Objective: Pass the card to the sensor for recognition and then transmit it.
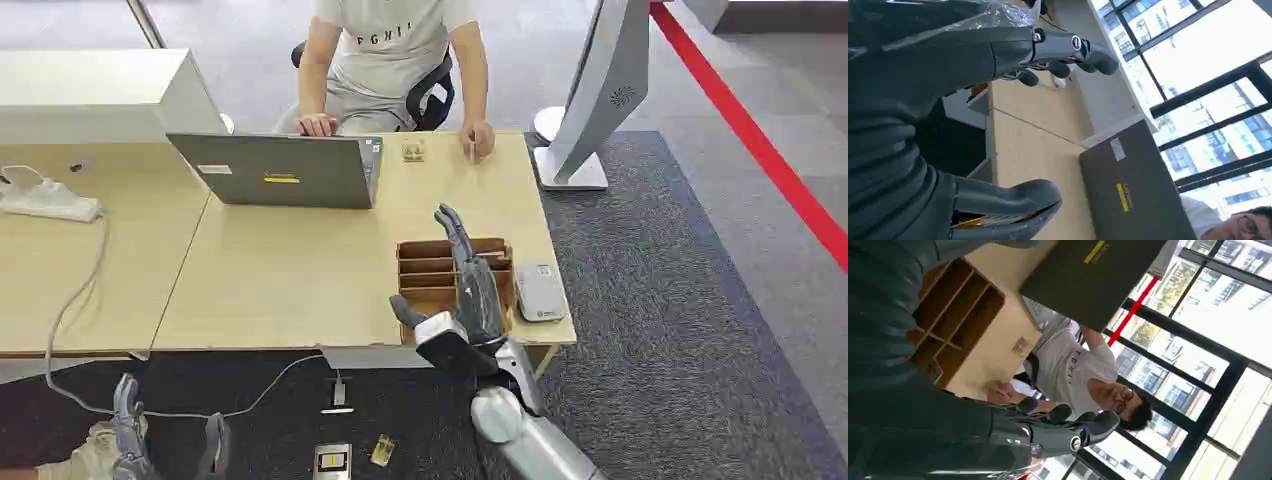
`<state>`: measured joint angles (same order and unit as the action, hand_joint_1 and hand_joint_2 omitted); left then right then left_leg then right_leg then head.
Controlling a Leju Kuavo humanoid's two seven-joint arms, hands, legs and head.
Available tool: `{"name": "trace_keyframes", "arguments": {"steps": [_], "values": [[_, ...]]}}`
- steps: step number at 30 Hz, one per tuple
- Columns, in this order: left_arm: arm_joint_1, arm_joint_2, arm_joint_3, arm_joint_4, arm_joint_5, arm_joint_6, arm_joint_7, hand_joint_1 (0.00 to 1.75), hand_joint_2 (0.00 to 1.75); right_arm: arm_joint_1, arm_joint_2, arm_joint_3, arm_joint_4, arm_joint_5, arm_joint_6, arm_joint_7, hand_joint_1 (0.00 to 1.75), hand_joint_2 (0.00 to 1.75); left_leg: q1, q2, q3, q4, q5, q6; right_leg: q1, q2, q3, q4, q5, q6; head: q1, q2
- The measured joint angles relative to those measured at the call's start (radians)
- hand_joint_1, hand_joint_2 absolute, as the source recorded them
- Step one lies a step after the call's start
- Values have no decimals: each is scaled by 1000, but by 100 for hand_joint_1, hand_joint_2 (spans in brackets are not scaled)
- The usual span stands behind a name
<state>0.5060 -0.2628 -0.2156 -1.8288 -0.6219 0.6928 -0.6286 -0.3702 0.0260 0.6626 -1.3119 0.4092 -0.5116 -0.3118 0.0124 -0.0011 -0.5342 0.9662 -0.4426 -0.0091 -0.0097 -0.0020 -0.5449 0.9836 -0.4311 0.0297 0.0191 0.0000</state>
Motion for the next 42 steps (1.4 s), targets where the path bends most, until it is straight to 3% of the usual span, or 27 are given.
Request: {"name": "trace_keyframes", "arguments": {"steps": [4, 7, 11, 20, 25, 42], "values": [[-1, -19, 33, 11, 90, 0, -63, 0, 175, -90, -14, -8, 18, 160, 32, 130, 0, 175, 0, 0, 0, 0, 0, 0, 0, 0, 0, 0, 0, 0, 0, 0], [-4, -31, 56, 11, 142, 0, -66, 0, 175, -136, -27, -19, 31, 231, 50, 223, 0, 175, 0, 0, 0, 0, 0, 0, 0, 0, 0, 0, 0, 0, 0, 0], [2, -45, 100, -33, 323, 0, -66, 0, 175, -210, -56, -42, 70, 327, 74, 367, 0, 175, 0, 0, 0, 0, 0, 0, 0, 0, 0, 0, 0, 0, 0, 0], [-14, -58, 177, -174, 418, 0, -72, 0, 175, -285, -107, -77, 137, 448, 110, 565, 0, 175, 0, -1, 0, 0, 0, 0, 0, 0, 0, 0, 0, 0, 0, 0], [-29, -58, 211, -232, 462, 0, -72, 0, 175, -292, -129, -98, 153, 480, 127, 625, 0, 175, 0, -1, 0, 0, 0, 0, 0, 0, 0, 0, 0, 0, 0, 0], [-36, -69, 240, -309, 457, 0, -72, 0, 175, -325, -159, -100, 203, 609, 138, 716, 0, 175, 0, -1, 0, 0, 0, 0, 0, 0, 0, 0, 0, 0, 0, 0]]}}
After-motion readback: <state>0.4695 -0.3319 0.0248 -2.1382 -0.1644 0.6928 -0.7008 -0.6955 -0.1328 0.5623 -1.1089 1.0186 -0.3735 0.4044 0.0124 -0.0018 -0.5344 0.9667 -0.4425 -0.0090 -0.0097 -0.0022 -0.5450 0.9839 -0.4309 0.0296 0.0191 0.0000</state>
